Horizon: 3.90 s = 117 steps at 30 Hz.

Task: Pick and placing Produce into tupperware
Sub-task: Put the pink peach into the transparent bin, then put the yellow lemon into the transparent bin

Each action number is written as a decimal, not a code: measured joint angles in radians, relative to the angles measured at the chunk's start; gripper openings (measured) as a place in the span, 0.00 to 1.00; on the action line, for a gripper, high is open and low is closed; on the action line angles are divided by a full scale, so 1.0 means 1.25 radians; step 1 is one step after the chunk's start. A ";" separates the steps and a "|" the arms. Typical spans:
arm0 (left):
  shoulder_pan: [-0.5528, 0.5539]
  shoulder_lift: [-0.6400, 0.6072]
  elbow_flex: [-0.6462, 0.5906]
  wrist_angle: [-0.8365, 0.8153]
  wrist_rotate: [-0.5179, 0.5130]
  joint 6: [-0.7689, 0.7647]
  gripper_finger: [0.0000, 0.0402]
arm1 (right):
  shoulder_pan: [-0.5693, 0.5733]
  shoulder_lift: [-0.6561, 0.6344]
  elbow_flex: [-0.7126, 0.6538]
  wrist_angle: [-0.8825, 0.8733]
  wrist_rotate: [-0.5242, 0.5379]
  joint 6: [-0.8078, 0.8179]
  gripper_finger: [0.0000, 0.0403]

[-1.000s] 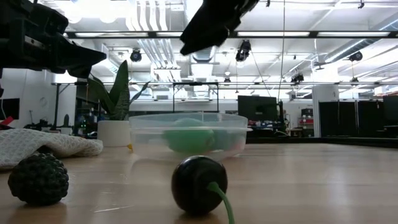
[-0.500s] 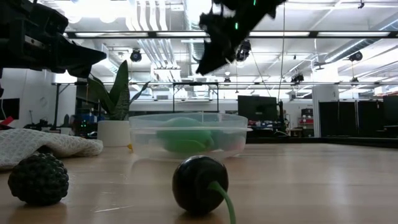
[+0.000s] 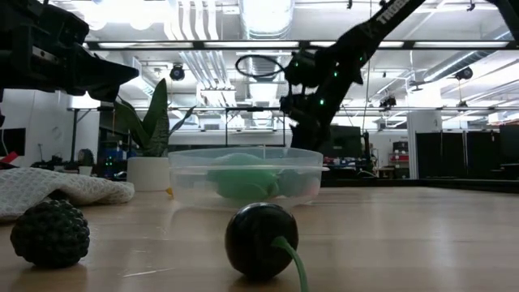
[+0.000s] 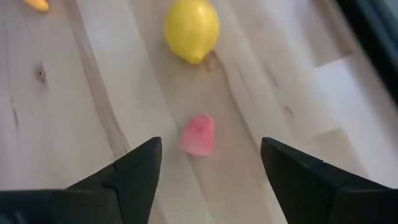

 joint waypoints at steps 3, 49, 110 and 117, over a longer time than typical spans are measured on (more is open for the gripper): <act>0.000 0.000 0.000 0.000 0.000 0.000 0.00 | 0.007 0.030 -0.002 0.033 -0.011 -0.006 0.67; 0.000 0.002 0.000 -0.001 0.000 0.000 0.00 | 0.005 0.134 0.012 0.066 -0.006 -0.008 0.18; 0.000 0.004 0.000 0.000 0.000 0.000 0.00 | 0.447 0.024 0.005 -0.034 0.063 0.210 0.35; 0.000 0.004 0.000 0.000 0.000 0.000 0.00 | 0.447 0.022 0.020 -0.031 0.063 0.193 0.47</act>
